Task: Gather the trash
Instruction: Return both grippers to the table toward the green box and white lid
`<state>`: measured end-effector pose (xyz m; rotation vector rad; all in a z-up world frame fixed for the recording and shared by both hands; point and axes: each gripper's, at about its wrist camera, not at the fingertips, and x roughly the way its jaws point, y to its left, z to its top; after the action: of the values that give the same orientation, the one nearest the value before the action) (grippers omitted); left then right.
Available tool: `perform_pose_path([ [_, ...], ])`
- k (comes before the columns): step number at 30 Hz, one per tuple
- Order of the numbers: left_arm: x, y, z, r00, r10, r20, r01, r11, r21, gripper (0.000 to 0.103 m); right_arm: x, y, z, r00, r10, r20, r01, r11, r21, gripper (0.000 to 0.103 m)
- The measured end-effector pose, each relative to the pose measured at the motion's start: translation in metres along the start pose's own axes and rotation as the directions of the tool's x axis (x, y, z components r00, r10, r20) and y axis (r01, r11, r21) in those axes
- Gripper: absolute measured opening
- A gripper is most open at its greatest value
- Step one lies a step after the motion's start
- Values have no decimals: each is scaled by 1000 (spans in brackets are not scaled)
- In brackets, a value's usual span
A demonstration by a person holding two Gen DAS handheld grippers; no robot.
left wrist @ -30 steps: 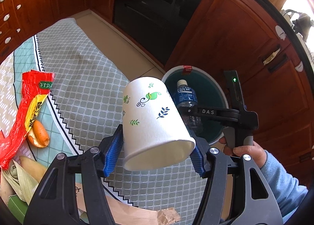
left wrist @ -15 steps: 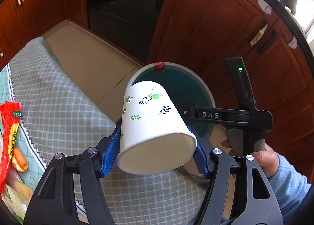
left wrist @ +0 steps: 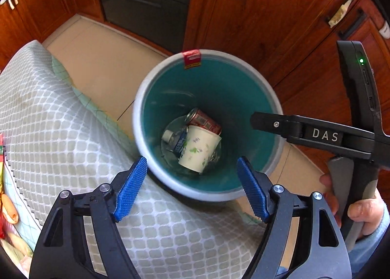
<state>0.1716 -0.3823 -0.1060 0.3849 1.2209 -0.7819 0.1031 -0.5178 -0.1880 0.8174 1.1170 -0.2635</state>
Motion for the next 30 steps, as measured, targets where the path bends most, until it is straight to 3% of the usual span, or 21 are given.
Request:
perform_pose_path([
  [6,-21,11,-10,1000,6,31,-5,999,-41,77,-6,14,-8,1000,-15,-5,15,999,-33,87],
  [12,-64,24,-37,996,23,87,-14,995,-102,79,-33,53,-28,998,-42,39,48,984,-169,87],
  [24,-155,93,-127,974,132,183,-83,963,-257,80,-76,155,-100,997,32,74,1,912,-411,91],
  [26,-169,107,-148,970,153,190,-94,954,-286,82,-78,173,-115,997,36,71,0,891,-455,91],
  [28,-178,121,-167,963,183,199,-114,942,-315,99,-79,191,-131,997,38,70,2,866,-499,91],
  [30,-187,133,-185,952,218,215,-135,930,-343,99,-75,205,-145,998,42,51,-8,845,-535,91],
])
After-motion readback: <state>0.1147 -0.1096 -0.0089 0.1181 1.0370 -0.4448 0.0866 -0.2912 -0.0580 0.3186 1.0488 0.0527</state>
